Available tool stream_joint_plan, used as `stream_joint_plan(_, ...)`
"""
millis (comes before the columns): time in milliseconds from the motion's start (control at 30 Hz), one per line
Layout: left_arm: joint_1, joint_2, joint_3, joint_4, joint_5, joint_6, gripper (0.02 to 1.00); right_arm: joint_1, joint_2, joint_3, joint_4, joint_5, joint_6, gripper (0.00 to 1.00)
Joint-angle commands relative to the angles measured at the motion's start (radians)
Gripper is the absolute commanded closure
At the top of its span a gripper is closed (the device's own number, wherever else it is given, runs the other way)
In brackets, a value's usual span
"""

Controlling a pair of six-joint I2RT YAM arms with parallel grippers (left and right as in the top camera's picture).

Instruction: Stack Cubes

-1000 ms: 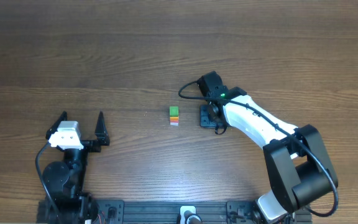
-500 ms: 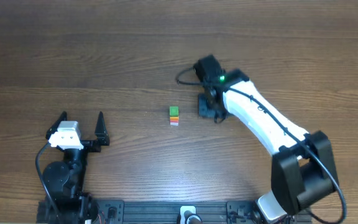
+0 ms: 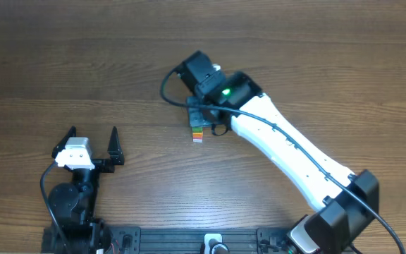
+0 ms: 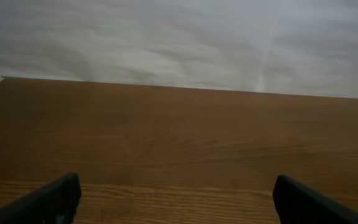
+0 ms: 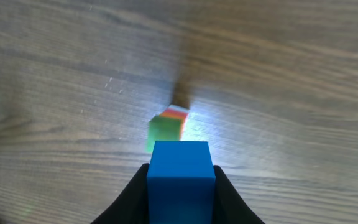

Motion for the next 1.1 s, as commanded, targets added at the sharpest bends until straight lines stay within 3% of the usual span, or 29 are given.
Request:
stream_joint_plan(33,0.005,-0.008,-0.006,-0.002,0.010,0.012,0.020,0.038,0.060,0.010,-0.011,0.002,0.078,0.991)
stream_joint_plan(1100,0.005,-0.008,-0.006,-0.002,0.010,0.012,0.018,0.056,0.145,0.009,-0.014,-0.001,0.153,0.989)
